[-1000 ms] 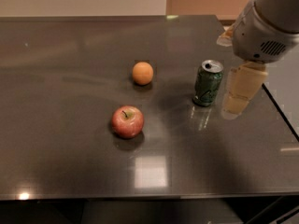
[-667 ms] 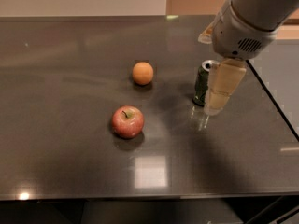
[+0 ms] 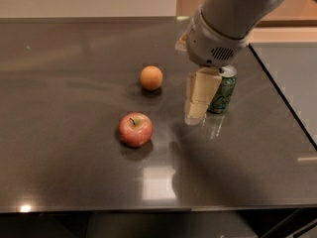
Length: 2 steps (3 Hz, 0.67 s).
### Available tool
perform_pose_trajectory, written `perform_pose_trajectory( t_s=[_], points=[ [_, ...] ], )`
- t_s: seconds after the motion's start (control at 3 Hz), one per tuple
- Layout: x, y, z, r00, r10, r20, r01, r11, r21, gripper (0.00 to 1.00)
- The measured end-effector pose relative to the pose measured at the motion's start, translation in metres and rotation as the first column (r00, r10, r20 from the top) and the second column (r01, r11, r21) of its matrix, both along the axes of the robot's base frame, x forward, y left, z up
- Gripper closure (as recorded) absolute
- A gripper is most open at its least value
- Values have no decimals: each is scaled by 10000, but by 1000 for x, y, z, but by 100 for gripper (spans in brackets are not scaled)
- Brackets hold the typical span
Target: Pick apple
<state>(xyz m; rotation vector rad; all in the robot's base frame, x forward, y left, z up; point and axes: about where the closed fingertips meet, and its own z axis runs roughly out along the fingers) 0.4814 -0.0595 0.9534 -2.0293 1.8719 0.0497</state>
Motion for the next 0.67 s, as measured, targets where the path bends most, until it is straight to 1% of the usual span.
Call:
perform_pose_trajectory(
  t_s=[0.33,0.67],
  points=[
    [-7,25,-22,9978,525,-413,-529,9986,-66,0],
    [-16,48,-42,9914,1045,-787,-1057,9943,-112,0]
  ],
)
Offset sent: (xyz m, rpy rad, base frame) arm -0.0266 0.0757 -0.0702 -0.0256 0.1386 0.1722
